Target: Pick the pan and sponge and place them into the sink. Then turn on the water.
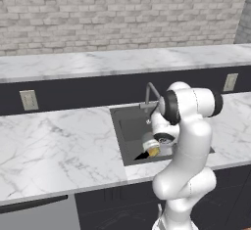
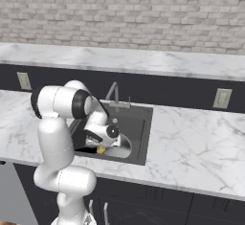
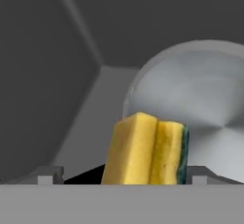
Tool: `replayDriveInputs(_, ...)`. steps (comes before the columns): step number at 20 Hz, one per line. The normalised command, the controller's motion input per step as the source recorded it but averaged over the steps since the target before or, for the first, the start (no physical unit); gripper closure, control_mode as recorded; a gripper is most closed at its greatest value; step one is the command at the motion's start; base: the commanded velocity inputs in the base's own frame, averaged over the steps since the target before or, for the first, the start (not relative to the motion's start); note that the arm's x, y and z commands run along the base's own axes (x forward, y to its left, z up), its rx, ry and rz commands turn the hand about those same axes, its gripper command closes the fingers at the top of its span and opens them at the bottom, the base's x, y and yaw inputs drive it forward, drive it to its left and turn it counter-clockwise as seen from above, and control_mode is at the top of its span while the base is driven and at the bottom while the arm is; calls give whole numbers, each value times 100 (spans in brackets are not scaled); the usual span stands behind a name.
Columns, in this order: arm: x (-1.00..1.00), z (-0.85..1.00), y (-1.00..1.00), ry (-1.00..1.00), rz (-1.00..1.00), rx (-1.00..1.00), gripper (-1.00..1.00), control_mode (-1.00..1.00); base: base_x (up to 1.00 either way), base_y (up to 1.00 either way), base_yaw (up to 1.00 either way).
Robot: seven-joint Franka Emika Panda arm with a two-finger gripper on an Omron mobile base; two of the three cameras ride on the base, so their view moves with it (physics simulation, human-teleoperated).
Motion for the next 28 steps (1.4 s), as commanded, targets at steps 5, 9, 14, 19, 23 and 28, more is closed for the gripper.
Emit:
replayDriveInputs(5, 9, 28, 4, 6, -3, 1, -100, -100, 0, 0, 0)
replayDriveInputs(9, 11, 28, 0, 7, -4, 2, -100, -100, 0, 0, 0)
replayDriveInputs(14, 6, 28, 0, 7, -4, 3, -100, -100, 0, 0, 0)
replayDriveInputs(19, -7, 30, -1, -2, -5, 3, -100, -100, 0, 0, 0)
replayDriveInputs(23, -21, 36, -5, -6, -4, 6, -100, -100, 0, 0, 0)
replayDriveInputs(28, -21, 37, -12, -8, -4, 5, -100, -100, 0, 0, 0)
